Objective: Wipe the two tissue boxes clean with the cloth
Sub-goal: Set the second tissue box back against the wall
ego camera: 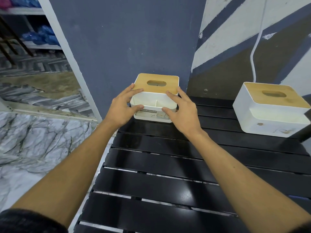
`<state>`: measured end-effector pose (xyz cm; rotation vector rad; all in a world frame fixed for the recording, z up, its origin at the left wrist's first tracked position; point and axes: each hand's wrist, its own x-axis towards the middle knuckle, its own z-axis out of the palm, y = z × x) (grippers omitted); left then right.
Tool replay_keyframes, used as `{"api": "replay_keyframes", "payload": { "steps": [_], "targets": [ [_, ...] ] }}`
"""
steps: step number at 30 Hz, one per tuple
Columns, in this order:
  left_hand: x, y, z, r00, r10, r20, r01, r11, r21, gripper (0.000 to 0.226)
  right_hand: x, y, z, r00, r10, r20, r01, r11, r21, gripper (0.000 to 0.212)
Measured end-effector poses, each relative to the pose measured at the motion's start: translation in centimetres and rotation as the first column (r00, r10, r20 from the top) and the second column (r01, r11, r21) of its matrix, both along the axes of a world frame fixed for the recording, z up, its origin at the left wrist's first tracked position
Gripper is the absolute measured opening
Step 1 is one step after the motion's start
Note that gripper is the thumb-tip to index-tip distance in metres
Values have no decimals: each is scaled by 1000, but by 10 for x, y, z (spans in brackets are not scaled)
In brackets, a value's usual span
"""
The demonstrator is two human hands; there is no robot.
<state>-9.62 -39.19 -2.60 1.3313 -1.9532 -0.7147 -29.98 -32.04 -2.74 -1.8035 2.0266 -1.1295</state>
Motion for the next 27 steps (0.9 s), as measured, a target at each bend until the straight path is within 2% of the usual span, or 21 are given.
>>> {"api": "replay_keyframes", "payload": {
  "steps": [19, 27],
  "targets": [
    [0, 14, 0, 1000, 3, -11, -3, 1000, -10, 59, 6, 9, -1, 1000, 10, -15, -9, 1000, 25, 58],
    [-1, 13, -1, 1000, 3, 31, -3, 1000, -15, 59, 9, 11, 0, 999, 12, -51, -9, 998, 59, 59]
  ]
}}
